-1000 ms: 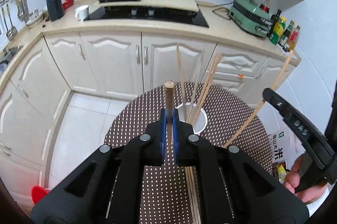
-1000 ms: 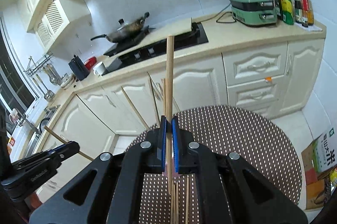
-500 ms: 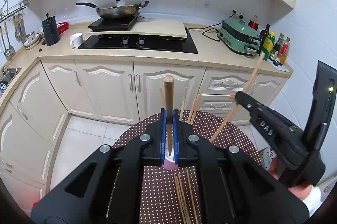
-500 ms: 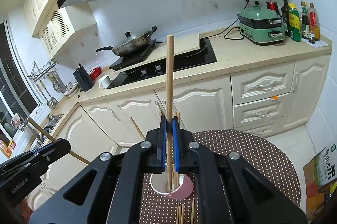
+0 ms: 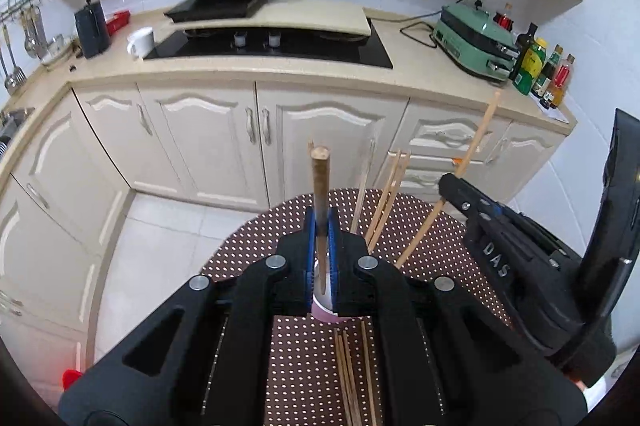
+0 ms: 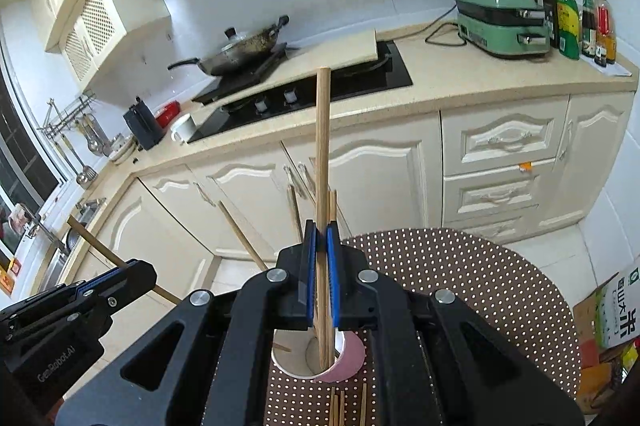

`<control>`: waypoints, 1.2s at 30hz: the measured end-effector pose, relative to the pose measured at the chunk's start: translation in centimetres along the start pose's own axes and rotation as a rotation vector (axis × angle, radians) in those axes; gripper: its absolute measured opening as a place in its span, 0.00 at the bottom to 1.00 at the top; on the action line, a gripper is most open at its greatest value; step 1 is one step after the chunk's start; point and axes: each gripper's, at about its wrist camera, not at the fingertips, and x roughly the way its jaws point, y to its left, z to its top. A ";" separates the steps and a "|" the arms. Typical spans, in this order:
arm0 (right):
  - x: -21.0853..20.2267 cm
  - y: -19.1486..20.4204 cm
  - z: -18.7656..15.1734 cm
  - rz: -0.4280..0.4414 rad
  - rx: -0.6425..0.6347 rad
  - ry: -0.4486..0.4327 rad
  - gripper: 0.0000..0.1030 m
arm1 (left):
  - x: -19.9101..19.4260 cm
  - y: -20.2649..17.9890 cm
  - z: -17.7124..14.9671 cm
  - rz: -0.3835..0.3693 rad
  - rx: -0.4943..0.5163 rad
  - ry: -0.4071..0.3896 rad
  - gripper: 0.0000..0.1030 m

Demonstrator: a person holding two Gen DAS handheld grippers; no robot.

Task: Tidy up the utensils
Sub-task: 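Lower both chopsticks into the pink cup and open both grippers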

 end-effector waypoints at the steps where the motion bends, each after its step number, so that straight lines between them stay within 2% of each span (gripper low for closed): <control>1: 0.5 -0.1 -0.2 -0.005 -0.001 0.014 0.04 | 0.4 -0.1 0.0 0.000 0.001 0.008 0.06; 8: 3.3 -0.2 -1.5 -0.005 0.009 0.095 0.04 | 4.3 0.2 -0.7 -0.045 -0.033 0.115 0.06; 14: 5.3 -0.2 -2.1 -0.008 0.011 0.150 0.04 | 7.1 0.4 -1.1 -0.051 -0.050 0.167 0.06; 22: 6.9 -0.9 -2.5 -0.008 0.044 0.191 0.04 | 9.2 1.4 -1.0 -0.109 -0.093 0.151 0.07; 30: 6.9 -0.9 -2.5 0.006 0.042 0.203 0.08 | 10.3 2.3 -1.4 -0.126 -0.128 0.188 0.07; 35: 6.4 -1.0 -2.8 0.005 0.042 0.208 0.15 | 10.2 2.6 -1.8 -0.132 -0.127 0.200 0.07; 36: 6.2 -1.1 -2.8 0.009 0.043 0.207 0.18 | 10.1 2.6 -1.9 -0.131 -0.128 0.199 0.07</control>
